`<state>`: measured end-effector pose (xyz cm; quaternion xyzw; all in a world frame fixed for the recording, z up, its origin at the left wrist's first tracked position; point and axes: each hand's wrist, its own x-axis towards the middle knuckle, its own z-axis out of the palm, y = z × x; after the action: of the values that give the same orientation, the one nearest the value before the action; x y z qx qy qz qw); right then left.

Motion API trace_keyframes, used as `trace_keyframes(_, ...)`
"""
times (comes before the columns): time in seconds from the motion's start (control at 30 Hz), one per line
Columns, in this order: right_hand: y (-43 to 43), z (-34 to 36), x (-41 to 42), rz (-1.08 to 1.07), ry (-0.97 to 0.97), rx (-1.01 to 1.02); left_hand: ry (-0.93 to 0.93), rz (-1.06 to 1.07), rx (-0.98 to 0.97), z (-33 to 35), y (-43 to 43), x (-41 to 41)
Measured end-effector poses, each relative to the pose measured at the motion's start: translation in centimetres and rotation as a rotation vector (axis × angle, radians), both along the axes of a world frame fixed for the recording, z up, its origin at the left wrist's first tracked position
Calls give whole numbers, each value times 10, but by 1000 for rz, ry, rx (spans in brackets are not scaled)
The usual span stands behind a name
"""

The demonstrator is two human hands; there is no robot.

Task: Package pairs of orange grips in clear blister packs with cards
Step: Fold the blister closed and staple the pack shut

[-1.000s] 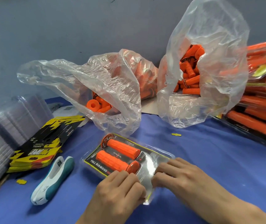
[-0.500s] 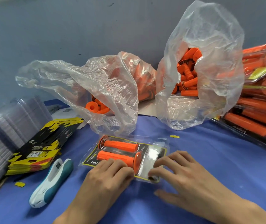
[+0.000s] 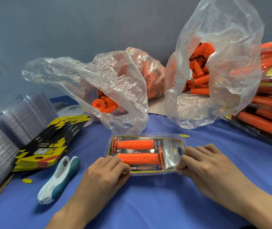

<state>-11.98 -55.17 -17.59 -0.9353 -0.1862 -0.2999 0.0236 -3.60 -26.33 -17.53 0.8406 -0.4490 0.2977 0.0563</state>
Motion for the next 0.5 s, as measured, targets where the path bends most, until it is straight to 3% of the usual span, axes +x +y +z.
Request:
trace_keyframes(0.33,-19,-2,1,-38,45,30,19,31,38,0,18,5)
trace_keyframes(0.5,-12,-9,1,-99,-87,-97,61,46,34,1,18,2)
